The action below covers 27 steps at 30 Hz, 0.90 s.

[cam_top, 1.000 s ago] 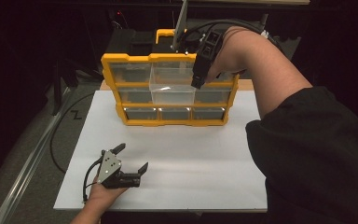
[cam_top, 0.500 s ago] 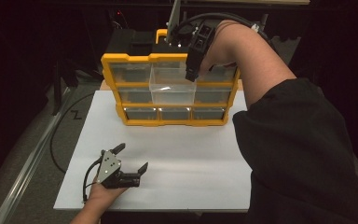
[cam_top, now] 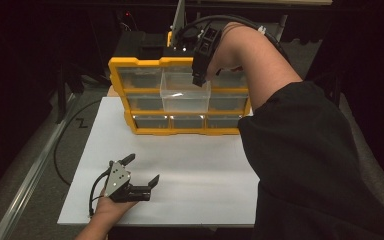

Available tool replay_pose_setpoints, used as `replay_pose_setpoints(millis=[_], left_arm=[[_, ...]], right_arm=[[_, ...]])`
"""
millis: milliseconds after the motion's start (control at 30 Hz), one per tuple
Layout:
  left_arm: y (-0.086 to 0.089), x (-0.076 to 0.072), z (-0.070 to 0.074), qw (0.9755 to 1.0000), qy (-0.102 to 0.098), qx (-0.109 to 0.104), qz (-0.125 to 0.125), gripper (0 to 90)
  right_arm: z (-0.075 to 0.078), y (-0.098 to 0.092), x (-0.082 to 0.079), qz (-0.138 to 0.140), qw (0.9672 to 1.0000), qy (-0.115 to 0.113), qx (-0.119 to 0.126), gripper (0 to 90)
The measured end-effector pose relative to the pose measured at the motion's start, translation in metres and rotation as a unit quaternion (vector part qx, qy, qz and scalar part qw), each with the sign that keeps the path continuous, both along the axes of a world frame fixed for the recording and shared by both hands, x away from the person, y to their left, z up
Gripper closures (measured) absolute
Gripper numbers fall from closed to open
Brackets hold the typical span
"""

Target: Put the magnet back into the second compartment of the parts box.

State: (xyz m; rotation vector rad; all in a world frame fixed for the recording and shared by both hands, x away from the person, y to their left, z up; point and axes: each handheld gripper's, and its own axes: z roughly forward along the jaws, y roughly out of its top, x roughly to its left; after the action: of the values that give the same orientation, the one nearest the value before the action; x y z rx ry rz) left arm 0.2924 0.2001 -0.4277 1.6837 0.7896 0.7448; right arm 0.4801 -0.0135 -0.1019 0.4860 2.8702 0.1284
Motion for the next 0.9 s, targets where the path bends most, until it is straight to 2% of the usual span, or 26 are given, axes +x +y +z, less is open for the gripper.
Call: replay_pose_setpoints(millis=[567,900], left_arm=[[0.000,0.000,0.000,1.0000,0.000,-0.003,-0.003,0.1],[0.000,0.000,0.000,1.0000,0.001,-0.003,-0.004,0.1]], right_arm=[[-0.002,0.013,0.005,0.005,0.9999,-0.008,0.008,64.8],[-0.004,0.018,0.006,0.003,0.9999,-0.006,0.009,64.5]])
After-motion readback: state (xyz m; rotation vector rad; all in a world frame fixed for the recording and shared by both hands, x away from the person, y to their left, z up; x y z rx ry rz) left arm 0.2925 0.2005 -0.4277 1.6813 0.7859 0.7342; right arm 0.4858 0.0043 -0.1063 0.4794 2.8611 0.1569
